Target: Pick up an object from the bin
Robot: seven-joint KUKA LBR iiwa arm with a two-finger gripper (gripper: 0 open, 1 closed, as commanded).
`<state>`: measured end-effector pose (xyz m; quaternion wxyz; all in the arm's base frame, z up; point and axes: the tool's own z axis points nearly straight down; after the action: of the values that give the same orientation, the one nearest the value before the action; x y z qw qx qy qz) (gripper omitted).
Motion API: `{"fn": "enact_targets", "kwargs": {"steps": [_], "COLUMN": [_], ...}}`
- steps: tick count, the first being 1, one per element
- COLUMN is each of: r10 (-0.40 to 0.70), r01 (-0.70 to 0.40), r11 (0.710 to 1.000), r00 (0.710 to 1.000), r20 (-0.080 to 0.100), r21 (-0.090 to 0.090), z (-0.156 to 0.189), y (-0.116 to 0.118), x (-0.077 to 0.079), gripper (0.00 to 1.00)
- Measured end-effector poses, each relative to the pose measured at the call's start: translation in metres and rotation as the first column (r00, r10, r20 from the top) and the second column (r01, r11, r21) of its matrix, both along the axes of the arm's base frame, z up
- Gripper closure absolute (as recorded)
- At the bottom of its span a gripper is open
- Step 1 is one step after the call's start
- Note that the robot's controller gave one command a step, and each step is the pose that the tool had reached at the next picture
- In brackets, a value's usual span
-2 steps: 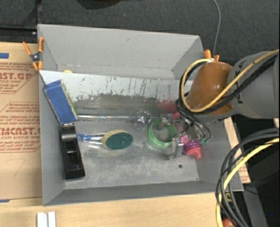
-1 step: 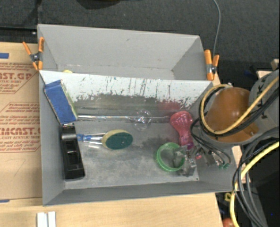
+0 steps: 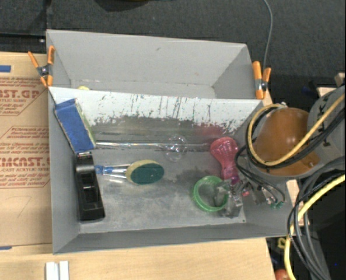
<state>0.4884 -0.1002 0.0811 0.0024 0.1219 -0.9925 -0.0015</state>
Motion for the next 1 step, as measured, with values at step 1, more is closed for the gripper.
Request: {"fn": "enact_targets", "kwargs": {"steps": [1], "r10": [0.000], "r01": [0.000], "r11": [1.000], "r00": [1.000], "r20": [0.000], "r21": [0.000], "z": [0.0000], "y": [0.0001], "x": [0.0000], "gripper": [1.00]}}
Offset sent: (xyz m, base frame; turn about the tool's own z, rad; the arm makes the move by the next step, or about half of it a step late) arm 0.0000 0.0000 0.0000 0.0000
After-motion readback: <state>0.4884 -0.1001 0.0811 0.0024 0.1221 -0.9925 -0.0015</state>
